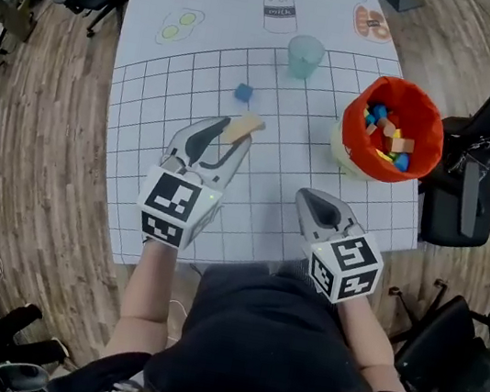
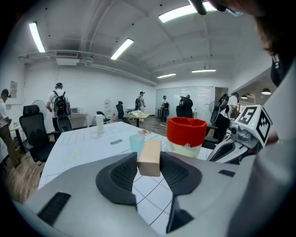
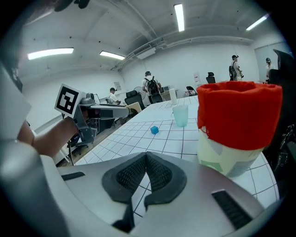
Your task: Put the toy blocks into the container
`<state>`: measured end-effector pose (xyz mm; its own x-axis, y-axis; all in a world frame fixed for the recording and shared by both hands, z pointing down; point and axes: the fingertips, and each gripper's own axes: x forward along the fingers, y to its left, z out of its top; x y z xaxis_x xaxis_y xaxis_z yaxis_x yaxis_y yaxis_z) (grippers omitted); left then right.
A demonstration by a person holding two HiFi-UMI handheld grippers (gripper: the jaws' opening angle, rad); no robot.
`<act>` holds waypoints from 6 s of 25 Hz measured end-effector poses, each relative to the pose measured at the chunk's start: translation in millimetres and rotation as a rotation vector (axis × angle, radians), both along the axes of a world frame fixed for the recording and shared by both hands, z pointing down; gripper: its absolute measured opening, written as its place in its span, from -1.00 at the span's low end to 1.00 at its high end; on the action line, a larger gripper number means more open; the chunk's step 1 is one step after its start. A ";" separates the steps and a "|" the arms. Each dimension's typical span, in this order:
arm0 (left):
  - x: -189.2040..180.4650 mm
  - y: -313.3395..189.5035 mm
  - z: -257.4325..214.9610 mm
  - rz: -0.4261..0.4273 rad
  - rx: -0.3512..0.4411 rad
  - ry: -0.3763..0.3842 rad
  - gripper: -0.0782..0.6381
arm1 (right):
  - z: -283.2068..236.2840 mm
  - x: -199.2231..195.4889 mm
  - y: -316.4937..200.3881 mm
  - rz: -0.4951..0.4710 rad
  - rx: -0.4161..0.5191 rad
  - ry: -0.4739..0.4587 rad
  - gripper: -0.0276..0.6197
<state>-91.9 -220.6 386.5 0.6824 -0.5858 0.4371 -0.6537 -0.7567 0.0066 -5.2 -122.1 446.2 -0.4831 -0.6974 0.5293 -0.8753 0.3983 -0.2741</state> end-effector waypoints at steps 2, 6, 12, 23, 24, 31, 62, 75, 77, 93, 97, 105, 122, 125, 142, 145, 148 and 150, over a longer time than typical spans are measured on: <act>30.5 7.7 -13.8 0.050 0.019 0.007 -0.31 | -7.3 16.5 4.2 0.008 0.014 -0.004 -0.87; 89.2 19.0 -32.8 0.134 0.040 0.029 -0.31 | -18.2 56.6 12.3 0.056 0.034 -0.023 -0.87; 167.0 30.8 -48.0 0.230 0.064 0.050 -0.31 | -15.7 113.1 26.3 0.138 0.026 -0.049 -0.87; 246.9 38.4 -46.8 0.327 0.099 0.013 -0.30 | -2.6 160.1 39.4 0.177 -0.016 -0.079 -0.87; 248.2 36.8 -46.4 0.318 0.105 0.015 -0.29 | -1.4 162.7 39.9 0.178 -0.019 -0.081 -0.87; 245.1 32.5 -44.4 0.269 0.110 0.033 -0.23 | 3.1 164.3 41.9 0.155 -0.030 -0.093 -0.87; 13.3 12.0 -11.3 -0.343 -0.039 0.074 -0.71 | -12.9 37.5 -5.2 -0.212 0.002 -0.103 -0.87; -31.9 -33.1 29.9 -0.311 -0.073 -0.018 -0.71 | 0.8 -8.6 -43.7 -0.169 -0.036 -0.068 -0.87; -29.3 -41.4 37.5 -0.294 -0.084 -0.015 -0.71 | 6.5 -11.4 -47.9 -0.162 -0.050 -0.063 -0.87; -7.2 -99.4 92.5 -0.245 -0.154 -0.040 -0.21 | 41.6 -7.8 -60.0 -0.128 -0.159 -0.030 -0.87; -0.4 -108.9 108.9 -0.244 -0.174 -0.073 -0.16 | 48.5 -3.8 -60.5 -0.121 -0.180 -0.024 -0.87; 2.9 -121.5 142.4 -0.251 -0.211 -0.151 -0.15 | 60.9 4.4 -61.6 -0.098 -0.219 -0.017 -0.87; 3.9 -133.1 168.0 -0.275 -0.237 -0.194 -0.35 | 67.9 13.9 -58.4 -0.068 -0.233 -0.012 -0.87; 7.1 -126.9 159.6 -0.250 -0.241 -0.189 -0.35 | 63.1 14.8 -56.3 -0.064 -0.217 -0.017 -0.87; 113.4 -55.9 -2.3 0.046 0.012 -0.012 -0.35 | 27.9 54.5 -18.0 -0.009 -0.096 -0.042 -0.87; 143.8 -41.4 -30.4 0.111 0.063 0.016 -0.35 | 22.3 70.6 -7.2 0.019 -0.082 -0.047 -0.87; 175.4 -26.5 -47.6 0.179 0.103 0.025 -0.35 | 18.0 86.9 2.3 0.051 -0.065 -0.048 -0.87; 195.9 -16.5 -53.1 0.222 0.128 0.022 -0.35 | 17.4 98.1 9.1 0.076 -0.057 -0.048 -0.87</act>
<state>104.0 -237.1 333.4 0.8088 -0.4701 0.3532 -0.4723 -0.8772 -0.0860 92.9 -113.1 463.6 -0.4559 -0.7020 0.5471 -0.8877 0.3140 -0.3368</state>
